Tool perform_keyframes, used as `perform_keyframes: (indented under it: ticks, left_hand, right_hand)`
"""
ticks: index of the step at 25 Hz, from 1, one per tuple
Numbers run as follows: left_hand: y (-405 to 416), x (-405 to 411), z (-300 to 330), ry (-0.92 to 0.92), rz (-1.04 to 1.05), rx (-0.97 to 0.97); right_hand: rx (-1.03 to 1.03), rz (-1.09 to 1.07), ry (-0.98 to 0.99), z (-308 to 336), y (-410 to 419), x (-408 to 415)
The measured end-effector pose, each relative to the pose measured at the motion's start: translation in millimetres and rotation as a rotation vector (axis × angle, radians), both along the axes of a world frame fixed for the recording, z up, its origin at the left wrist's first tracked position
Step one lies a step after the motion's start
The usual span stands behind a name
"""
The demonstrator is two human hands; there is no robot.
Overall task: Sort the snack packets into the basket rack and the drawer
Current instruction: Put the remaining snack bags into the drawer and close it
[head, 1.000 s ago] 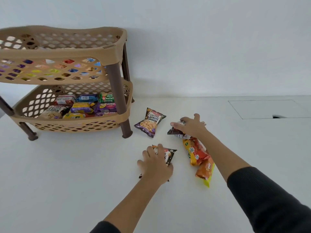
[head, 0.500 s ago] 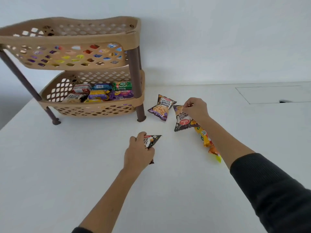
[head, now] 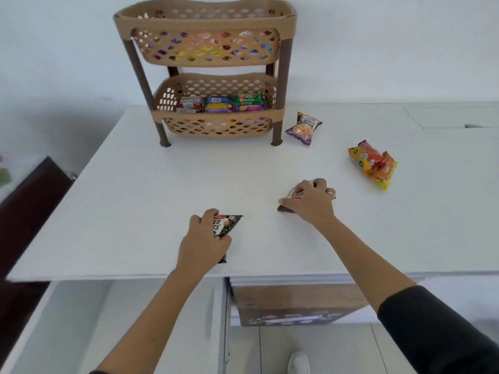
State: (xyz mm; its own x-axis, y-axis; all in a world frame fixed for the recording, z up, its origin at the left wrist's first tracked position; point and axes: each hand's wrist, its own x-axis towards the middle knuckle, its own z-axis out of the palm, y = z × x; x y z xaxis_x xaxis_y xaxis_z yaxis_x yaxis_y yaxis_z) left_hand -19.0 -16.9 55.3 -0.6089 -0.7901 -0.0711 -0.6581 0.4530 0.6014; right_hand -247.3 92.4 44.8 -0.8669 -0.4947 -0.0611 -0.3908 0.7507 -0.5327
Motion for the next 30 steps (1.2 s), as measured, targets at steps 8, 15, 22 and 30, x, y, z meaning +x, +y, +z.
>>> perform_keyframes:
  ticks: [8, 15, 22, 30]
  left_hand:
    - [7, 175, -24, 0.144, 0.029, 0.233]
    - [-14, 255, -87, -0.19, 0.052, 0.266]
    - [-1, 242, -162, -0.573, -0.075, 0.55]
    - [-3, 238, -178, -0.919, -0.359, 0.425]
  right_hand:
    - [-0.206, 0.069, 0.116, -20, 13, 127]
    - [-0.214, 0.786, -0.205, -14, 23, 275]
    - [0.573, 0.843, -0.235, -117, 0, 355]
    - [0.808, 0.887, -0.196, -155, -18, 341]
